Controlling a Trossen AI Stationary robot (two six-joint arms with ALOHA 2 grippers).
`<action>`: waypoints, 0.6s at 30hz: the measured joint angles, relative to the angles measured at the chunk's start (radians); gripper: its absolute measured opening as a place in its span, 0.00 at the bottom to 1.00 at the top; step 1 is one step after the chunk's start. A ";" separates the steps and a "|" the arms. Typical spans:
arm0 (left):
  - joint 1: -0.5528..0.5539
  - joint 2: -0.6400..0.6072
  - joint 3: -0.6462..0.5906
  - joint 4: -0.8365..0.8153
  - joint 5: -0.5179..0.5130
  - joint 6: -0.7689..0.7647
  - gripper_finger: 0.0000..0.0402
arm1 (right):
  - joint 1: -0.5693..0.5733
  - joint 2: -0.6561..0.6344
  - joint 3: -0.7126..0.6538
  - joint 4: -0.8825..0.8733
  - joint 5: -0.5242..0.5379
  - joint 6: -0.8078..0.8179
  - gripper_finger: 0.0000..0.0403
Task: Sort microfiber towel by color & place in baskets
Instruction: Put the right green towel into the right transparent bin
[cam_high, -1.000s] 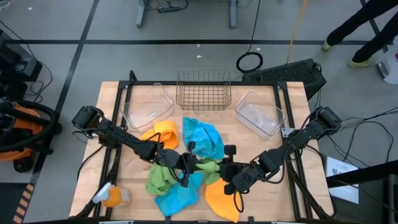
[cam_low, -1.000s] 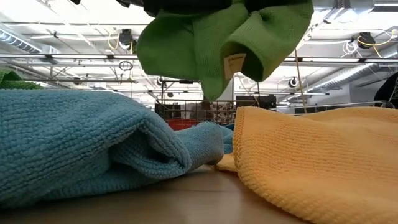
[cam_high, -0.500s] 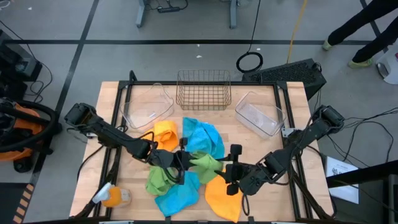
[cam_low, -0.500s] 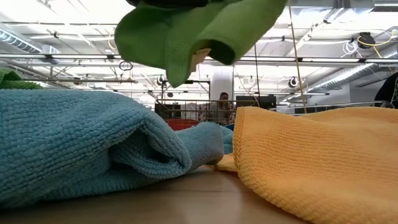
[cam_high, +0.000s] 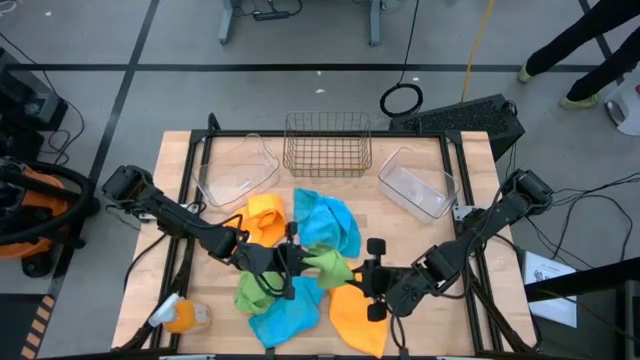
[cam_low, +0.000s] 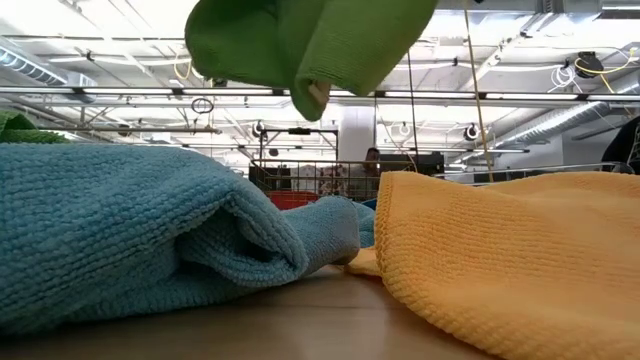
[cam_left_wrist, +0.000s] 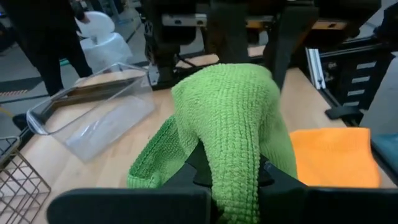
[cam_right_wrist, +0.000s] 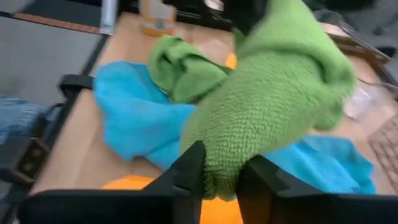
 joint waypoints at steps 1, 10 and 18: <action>0.000 0.000 0.000 0.001 0.000 0.002 0.06 | 0.000 0.000 0.000 0.020 -0.016 -0.023 0.16; 0.002 0.005 0.000 0.059 0.015 0.005 0.06 | 0.003 0.002 0.000 0.113 0.030 -0.186 0.21; 0.002 0.006 0.000 0.086 0.028 0.032 0.06 | 0.005 0.002 0.000 0.219 0.054 -0.274 0.32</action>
